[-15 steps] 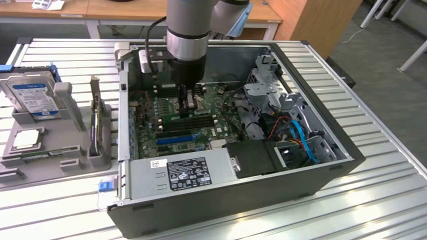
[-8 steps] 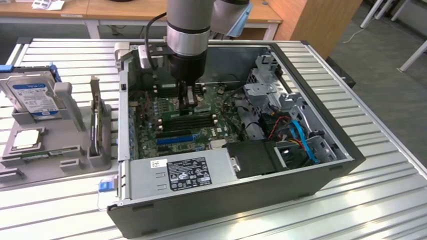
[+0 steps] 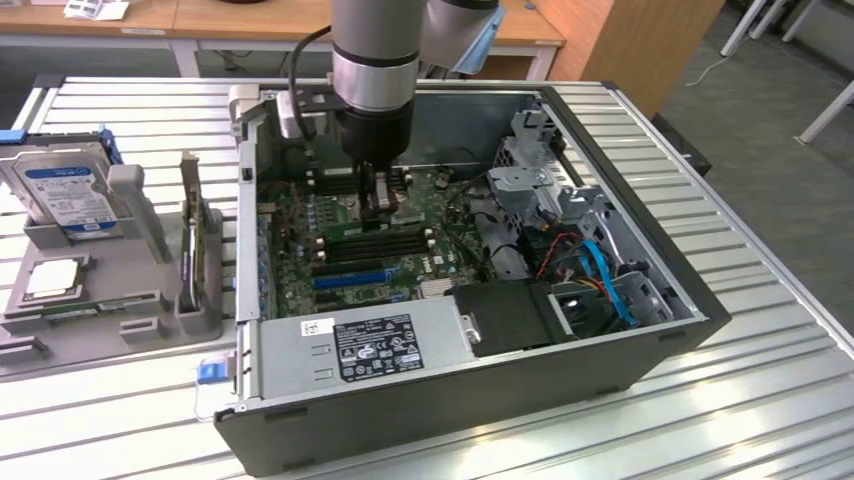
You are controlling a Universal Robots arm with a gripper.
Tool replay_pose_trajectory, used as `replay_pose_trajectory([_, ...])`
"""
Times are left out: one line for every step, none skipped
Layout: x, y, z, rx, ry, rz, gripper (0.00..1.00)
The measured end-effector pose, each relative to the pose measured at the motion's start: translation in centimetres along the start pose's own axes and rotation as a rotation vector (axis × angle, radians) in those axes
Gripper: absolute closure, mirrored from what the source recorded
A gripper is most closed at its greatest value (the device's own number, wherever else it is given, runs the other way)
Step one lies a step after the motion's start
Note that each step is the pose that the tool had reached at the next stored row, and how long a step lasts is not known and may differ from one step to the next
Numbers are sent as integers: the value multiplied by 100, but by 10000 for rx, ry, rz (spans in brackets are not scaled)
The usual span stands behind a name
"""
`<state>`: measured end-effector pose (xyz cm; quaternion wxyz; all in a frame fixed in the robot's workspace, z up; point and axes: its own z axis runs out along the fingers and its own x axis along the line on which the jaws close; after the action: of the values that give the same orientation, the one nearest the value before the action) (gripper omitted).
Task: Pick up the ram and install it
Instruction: 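Insert the ram into the slot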
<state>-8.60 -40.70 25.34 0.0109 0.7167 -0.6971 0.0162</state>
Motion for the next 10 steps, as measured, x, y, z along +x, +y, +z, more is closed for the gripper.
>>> replay_pose_trajectory([0,-1,-1,-129,30,2,87])
replay_pose_trajectory([0,-3,-2,-235,47,4,87])
replay_pose_trajectory([0,-5,-4,-339,59,4,87])
replay_pose_trajectory([0,-9,-5,-453,66,2,87])
replay_pose_trajectory([1,-13,-8,-577,68,-3,87])
replay_pose_trajectory([1,-17,-10,-668,66,-8,87])
replay_pose_trajectory([1,-19,-13,-763,64,-12,87])
replay_pose_trajectory([1,-23,-16,-877,63,-17,87])
replay_pose_trajectory([1,-26,-19,-971,60,-20,87])
replay_pose_trajectory([1,-28,-21,-1057,58,-25,87])
